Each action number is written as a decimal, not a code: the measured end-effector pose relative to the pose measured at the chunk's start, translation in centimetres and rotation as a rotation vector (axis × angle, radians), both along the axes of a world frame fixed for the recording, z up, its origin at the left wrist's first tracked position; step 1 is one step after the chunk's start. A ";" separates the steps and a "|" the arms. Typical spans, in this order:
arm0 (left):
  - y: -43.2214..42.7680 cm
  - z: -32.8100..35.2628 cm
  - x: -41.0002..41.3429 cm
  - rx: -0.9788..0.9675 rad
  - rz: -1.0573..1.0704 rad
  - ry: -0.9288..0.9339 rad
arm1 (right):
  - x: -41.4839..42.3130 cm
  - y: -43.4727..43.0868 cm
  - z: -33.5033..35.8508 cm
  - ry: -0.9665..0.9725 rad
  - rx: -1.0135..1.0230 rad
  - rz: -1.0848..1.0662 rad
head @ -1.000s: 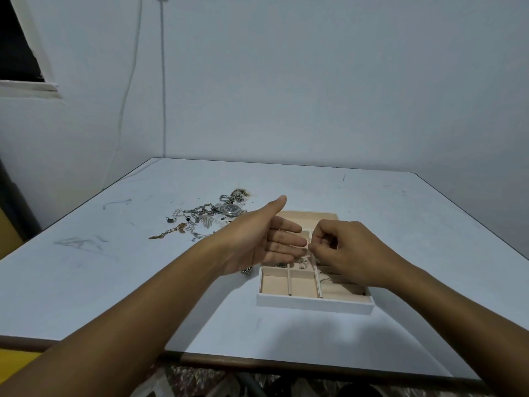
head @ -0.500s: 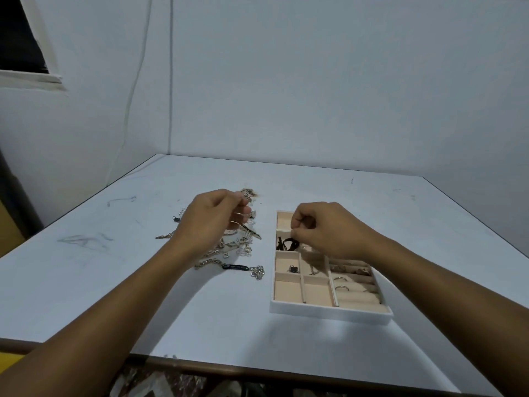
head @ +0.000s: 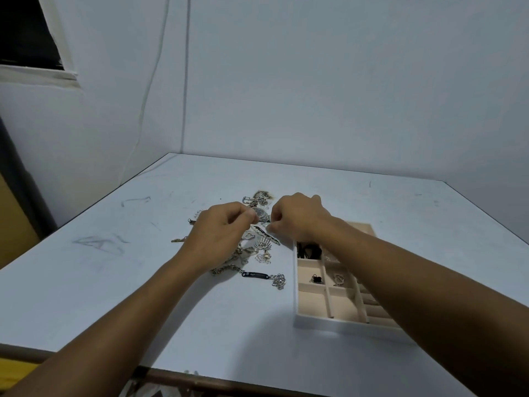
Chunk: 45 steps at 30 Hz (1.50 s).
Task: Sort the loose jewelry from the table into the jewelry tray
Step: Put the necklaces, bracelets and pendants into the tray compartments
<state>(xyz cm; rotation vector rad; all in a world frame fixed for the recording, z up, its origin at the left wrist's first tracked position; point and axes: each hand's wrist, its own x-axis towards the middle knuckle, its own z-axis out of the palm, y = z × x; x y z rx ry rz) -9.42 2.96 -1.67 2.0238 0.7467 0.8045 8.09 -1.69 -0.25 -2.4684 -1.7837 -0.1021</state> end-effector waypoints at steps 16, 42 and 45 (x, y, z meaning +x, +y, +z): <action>1.3 -0.8 1.2 0.091 -0.011 0.063 | -0.7 1.9 -0.8 0.006 -0.007 -0.030; 0.8 -0.1 3.8 -0.505 -0.024 -0.185 | 1.1 -2.5 3.0 0.356 0.112 0.270; 0.4 0.2 4.3 -0.755 -0.077 -0.280 | 1.2 -2.9 3.2 0.311 0.122 0.277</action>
